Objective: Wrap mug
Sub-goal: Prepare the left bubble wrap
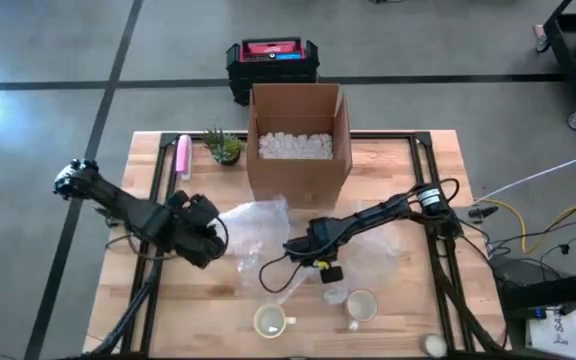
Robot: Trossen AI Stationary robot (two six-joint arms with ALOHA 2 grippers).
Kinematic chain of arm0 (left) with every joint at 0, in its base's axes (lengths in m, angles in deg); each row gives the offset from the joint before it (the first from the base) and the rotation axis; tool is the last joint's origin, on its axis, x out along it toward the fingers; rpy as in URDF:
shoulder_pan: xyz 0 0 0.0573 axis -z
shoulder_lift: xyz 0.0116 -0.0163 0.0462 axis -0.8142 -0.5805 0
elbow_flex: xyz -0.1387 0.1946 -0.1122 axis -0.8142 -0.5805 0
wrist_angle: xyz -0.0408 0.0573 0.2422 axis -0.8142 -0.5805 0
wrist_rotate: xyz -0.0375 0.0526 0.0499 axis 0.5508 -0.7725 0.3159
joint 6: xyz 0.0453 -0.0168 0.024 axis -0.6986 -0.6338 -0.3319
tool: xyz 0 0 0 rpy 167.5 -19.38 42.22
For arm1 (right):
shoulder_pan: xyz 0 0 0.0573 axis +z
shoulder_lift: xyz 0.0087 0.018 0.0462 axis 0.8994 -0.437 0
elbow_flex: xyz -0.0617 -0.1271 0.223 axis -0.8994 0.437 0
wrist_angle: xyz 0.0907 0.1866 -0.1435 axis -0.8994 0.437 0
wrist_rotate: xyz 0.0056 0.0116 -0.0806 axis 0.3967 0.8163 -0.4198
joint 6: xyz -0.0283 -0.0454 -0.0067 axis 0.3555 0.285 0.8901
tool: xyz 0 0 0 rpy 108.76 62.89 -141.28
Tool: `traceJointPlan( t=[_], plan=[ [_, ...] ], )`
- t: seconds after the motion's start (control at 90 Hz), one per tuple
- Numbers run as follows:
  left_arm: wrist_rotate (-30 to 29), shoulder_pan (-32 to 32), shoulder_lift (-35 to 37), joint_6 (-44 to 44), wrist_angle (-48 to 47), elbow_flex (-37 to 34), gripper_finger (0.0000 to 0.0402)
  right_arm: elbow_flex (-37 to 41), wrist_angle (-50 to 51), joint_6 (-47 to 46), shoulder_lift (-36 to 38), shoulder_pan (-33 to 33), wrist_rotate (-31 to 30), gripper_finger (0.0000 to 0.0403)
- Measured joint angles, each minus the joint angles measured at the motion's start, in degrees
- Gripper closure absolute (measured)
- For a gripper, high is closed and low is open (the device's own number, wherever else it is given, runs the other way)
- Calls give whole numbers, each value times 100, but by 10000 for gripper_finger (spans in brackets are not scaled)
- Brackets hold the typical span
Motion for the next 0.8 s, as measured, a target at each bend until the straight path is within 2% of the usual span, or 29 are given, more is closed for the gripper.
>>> traceJointPlan(
  t=[0.122,0.278,0.344,0.511,0.567,0.611,0.667,0.8],
  plan=[
    [131,44,-27,-933,1137,-31,215,-2,-98,-17,0,0,0,403],
    [591,37,-352,-1574,2300,-769,226,-2,-127,-17,0,0,1,403],
    [670,43,-500,-1605,2522,-1066,236,-2,-140,-17,0,0,2,403],
    [1603,58,-701,-1459,3117,-1529,266,-2,-157,10,2,13,2,403],
    [1659,84,-725,-1486,3428,-1681,276,-2,-184,33,2,13,4,403],
    [1541,83,-740,-1558,3616,-1832,285,-2,-227,33,2,13,2,403],
    [1120,29,-767,-1718,3682,-2012,295,-2,-298,29,2,20,4,403],
    [-474,-211,-627,-1674,3448,-2235,316,-7,-540,30,2,68,5,403]
  ],
)
